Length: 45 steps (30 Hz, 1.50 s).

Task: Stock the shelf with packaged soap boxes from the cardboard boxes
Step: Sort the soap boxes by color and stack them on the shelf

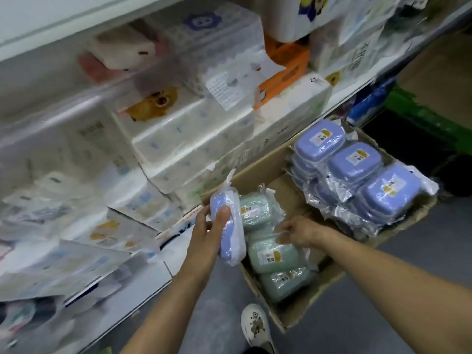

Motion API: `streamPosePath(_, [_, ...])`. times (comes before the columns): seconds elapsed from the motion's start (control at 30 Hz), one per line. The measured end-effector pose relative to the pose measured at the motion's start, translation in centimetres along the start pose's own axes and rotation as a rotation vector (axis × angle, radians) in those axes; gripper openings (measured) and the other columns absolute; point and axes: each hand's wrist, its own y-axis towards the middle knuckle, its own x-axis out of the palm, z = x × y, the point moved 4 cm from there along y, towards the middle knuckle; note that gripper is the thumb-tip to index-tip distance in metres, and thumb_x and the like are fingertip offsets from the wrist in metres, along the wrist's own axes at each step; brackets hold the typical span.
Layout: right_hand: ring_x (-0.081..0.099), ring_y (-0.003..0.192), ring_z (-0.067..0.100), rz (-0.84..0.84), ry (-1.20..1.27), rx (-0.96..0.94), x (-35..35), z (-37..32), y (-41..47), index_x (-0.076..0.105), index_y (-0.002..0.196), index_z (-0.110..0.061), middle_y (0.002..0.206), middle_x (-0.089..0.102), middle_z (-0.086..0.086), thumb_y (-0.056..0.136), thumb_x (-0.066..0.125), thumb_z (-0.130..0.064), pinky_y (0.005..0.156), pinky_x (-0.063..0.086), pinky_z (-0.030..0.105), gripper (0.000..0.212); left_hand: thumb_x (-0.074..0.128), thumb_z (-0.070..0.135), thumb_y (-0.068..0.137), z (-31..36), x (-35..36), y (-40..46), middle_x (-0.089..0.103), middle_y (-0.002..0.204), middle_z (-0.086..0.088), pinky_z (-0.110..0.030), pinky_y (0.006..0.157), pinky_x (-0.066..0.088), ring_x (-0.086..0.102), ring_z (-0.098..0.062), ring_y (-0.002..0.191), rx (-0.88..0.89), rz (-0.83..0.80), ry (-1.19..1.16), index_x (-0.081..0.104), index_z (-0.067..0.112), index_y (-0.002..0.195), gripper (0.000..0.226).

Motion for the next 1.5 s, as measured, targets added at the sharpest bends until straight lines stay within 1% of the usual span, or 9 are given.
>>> streamPosePath(0.13, [0.059, 0.101, 0.013, 0.126, 0.021, -0.054, -0.1, 0.4, 1.5, 0.057, 0.123, -0.019, 0.107, 0.058, -0.004, 0.088, 0.069, -0.026, 0.081, 0.041, 0.021, 0.038, 0.055, 0.056, 0.087, 0.3, 1.3, 1.1, 0.064, 0.121, 0.005, -0.027, 0.083, 0.051, 0.064, -0.011, 0.106, -0.004, 0.022, -0.019, 0.049, 0.028, 0.133, 0.054])
streamPosePath(0.27, [0.054, 0.117, 0.021, 0.249, -0.135, -0.156, -2.5, 0.8, 0.1, 0.049, 0.136, -0.027, 0.130, 0.055, -0.001, 0.090, 0.061, -0.042, 0.098, 0.046, 0.035, 0.050, 0.058, 0.058, 0.079, 1.8, 3.2, 0.8, 0.065, 0.116, 0.014, -0.018, 0.074, 0.050, 0.065, -0.002, 0.100, 0.018, 0.011, -0.024, 0.049, 0.035, 0.133, 0.059])
streamPosePath(0.43, [0.039, 0.132, 0.023, 0.539, -0.161, -0.316, -10.2, 2.7, -5.0, 0.046, 0.142, -0.021, 0.143, 0.042, 0.003, 0.094, 0.057, -0.034, 0.109, 0.035, 0.036, 0.051, 0.067, 0.048, 0.085, 4.5, 8.4, 1.2, 0.065, 0.117, 0.010, -0.026, 0.078, 0.052, 0.066, -0.008, 0.100, 0.014, -0.018, -0.016, 0.047, 0.039, 0.135, 0.055])
streamPosePath(0.63, [0.031, 0.136, 0.026, 0.740, -0.188, -0.155, -19.9, 10.4, -8.1, 0.042, 0.144, -0.019, 0.150, 0.036, 0.005, 0.092, 0.058, -0.024, 0.108, 0.031, 0.037, 0.055, 0.070, 0.043, 0.084, 8.2, 19.1, 2.8, 0.055, 0.134, 0.002, -0.032, 0.096, 0.049, 0.059, -0.013, 0.112, 0.138, -0.117, 0.151, 0.040, 0.032, 0.142, 0.067])
streamPosePath(0.73, [0.025, 0.139, 0.029, 0.642, -0.255, 0.041, -22.4, 15.2, -7.9, 0.026, 0.151, -0.020, 0.155, 0.025, 0.006, 0.093, 0.053, -0.030, 0.110, 0.030, 0.041, 0.064, 0.071, 0.056, 0.074, 9.7, 25.1, 4.6, 0.045, 0.144, 0.002, -0.038, 0.107, 0.041, 0.049, -0.013, 0.125, 0.273, -0.131, 0.341, 0.033, 0.035, 0.145, 0.083])
streamPosePath(0.83, [0.024, 0.140, 0.033, 0.467, -0.249, 0.119, -22.9, 18.5, -7.2, 0.011, 0.154, -0.022, 0.159, 0.016, 0.004, 0.095, 0.047, -0.035, 0.111, 0.030, 0.042, 0.070, 0.065, 0.063, 0.079, 11.0, 29.8, 6.4, 0.039, 0.147, -0.001, -0.044, 0.105, 0.040, 0.041, -0.026, 0.132, 0.420, -0.054, 0.678, 0.024, 0.033, 0.150, 0.087])
streamPosePath(1.0, [0.037, 0.133, 0.034, 0.366, -0.239, 0.044, -23.1, 19.1, -6.5, 0.023, 0.151, -0.017, 0.151, 0.032, 0.011, 0.097, 0.045, -0.031, 0.106, 0.034, 0.035, 0.060, 0.056, 0.063, 0.086, 11.2, 33.3, 8.6, 0.037, 0.146, -0.003, -0.040, 0.100, 0.034, 0.035, -0.027, 0.133, 0.514, 0.053, 1.140, 0.027, 0.033, 0.149, 0.076])
streamPosePath(1.3, [0.045, 0.125, 0.035, 0.221, -0.414, 0.083, -25.0, 16.7, -7.2, 0.044, 0.133, -0.016, 0.138, 0.044, 0.013, 0.092, 0.050, -0.038, 0.098, 0.041, 0.037, 0.047, 0.052, 0.065, 0.089, 11.6, 32.0, 7.6, 0.014, 0.162, -0.004, -0.049, 0.117, 0.020, 0.013, -0.026, 0.148, 0.433, -0.042, 1.222, 0.011, 0.031, 0.155, 0.086])
streamPosePath(1.5, [0.034, 0.135, 0.026, 0.397, -0.591, -0.183, -24.5, 8.8, -12.0, 0.028, 0.150, -0.022, 0.151, 0.032, 0.003, 0.097, 0.045, -0.043, 0.105, 0.035, 0.040, 0.059, 0.035, 0.073, 0.088, 12.9, 25.4, -0.3, 0.032, 0.156, 0.001, -0.050, 0.116, 0.021, 0.021, -0.023, 0.146, 0.548, 0.233, 1.159, 0.022, 0.029, 0.153, 0.080])
